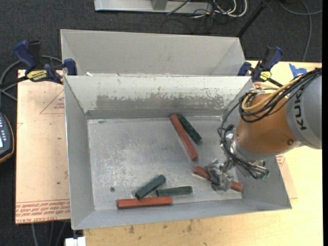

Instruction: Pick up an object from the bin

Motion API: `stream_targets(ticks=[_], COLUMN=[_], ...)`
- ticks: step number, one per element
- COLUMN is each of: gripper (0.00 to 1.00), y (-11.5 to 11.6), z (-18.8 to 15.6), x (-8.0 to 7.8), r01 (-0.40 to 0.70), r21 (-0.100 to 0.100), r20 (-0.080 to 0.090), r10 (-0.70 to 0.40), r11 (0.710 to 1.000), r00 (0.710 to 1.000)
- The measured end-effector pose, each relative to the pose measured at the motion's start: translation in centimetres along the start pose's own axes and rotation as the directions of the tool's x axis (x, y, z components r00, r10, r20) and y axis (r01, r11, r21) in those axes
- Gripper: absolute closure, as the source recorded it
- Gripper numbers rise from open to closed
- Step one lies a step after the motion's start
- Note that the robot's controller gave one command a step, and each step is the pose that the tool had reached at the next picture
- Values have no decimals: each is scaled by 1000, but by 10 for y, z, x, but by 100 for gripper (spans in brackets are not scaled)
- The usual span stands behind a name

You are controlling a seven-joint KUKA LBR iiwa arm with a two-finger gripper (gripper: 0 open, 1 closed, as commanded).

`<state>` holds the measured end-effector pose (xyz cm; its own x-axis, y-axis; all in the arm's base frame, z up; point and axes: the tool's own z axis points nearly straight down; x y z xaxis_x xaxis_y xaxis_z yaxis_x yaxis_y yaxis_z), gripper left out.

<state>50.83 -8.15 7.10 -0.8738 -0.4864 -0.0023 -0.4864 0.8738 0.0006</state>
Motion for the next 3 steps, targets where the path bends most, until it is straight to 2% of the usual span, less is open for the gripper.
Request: stream_targets(ticks=[1, 2, 3], gripper=[0, 0, 100], y=[0, -57, -54], z=[1, 0, -1], x=[1, 24, 22], r01=[0, -114, -108], r21=[1, 3, 1], r20=[0, 4, 3], r10=[0, 114, 108], r11=[1000, 993, 994], r00=[1000, 993, 994])
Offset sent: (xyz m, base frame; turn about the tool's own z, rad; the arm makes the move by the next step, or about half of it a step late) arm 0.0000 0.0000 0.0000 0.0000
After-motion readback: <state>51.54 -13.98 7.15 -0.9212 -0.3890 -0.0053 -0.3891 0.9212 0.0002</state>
